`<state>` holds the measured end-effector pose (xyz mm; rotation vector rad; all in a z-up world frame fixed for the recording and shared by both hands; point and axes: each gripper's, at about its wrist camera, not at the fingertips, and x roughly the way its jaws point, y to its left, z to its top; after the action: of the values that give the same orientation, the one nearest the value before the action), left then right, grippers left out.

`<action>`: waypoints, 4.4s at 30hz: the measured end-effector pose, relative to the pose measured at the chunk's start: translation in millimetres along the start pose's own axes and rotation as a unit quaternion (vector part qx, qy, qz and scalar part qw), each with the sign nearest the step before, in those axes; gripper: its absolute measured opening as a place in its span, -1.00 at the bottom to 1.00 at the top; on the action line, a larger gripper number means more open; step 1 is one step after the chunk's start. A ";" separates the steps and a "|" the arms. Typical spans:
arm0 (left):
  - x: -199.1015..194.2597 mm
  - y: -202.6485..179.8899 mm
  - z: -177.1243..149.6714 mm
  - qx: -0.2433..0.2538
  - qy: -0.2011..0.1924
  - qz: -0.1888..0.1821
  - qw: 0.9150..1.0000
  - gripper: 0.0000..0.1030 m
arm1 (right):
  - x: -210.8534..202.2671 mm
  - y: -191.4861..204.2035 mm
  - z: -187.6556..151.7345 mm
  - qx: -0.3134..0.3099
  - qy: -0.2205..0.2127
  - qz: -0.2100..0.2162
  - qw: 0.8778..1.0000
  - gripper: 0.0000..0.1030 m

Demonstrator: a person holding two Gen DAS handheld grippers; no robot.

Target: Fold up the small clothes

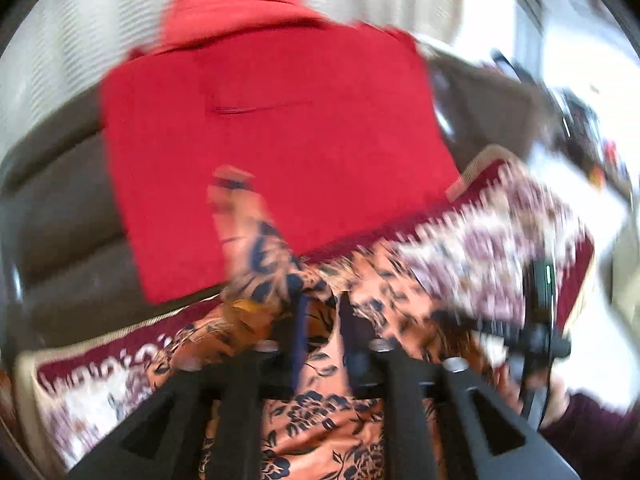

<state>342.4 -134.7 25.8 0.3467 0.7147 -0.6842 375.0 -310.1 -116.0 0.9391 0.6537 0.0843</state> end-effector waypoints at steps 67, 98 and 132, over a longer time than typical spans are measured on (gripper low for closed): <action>92.9 154.6 -150.4 -0.226 0.142 0.169 0.949 0.33 | 80.6 38.7 12.4 -0.144 0.075 -0.097 0.982 -0.70; 93.5 107.4 -184.0 -0.225 0.129 0.239 0.936 0.76 | 90.9 44.1 -26.8 -0.191 0.171 -0.112 0.960 -0.56; 35.0 68.1 -222.3 -0.228 0.137 0.192 0.945 0.92 | 72.4 59.9 -51.0 -0.233 0.127 -0.103 0.959 0.43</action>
<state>300.7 12.6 -152.7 0.1446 1.0112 -0.0884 417.4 -212.6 -126.0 0.4037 0.9173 0.1673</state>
